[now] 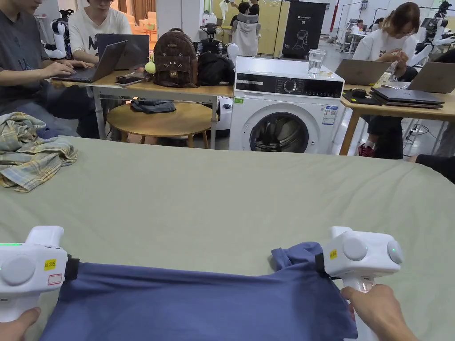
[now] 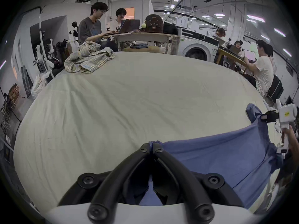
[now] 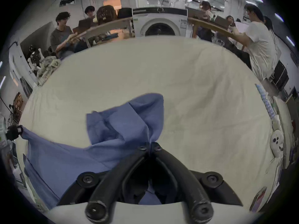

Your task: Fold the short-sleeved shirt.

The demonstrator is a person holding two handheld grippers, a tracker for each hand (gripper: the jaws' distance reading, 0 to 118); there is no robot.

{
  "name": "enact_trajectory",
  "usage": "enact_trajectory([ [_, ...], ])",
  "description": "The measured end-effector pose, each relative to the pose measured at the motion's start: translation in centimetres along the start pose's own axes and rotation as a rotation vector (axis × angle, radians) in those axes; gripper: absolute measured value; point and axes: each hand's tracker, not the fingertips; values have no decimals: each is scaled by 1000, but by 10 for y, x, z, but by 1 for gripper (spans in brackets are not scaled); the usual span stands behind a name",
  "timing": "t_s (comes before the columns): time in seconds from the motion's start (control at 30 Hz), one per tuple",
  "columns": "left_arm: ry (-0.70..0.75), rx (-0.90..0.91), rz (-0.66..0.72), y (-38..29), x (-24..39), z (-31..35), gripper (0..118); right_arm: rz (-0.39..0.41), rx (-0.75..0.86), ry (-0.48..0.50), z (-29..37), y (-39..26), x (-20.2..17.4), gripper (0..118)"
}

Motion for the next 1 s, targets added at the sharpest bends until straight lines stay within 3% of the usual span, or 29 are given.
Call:
enact_trajectory([
  [0.23, -27, 45, 3, -9, -6, 38, 0, 12, 134, 13, 97, -29, -1, 0],
  [0.57, -80, 74, 15, -49, -16, 107, 0, 36, 145, 21, 183, -97, 8, 0],
  [0.77, -110, 31, 21, -82, -22, 124, 0, 105, 39, -3, 195, -143, 3, 0],
  [1.0, -111, -164, -17, -124, -25, 104, 0, 202, -153, -59, 170, -187, -2, 0],
])
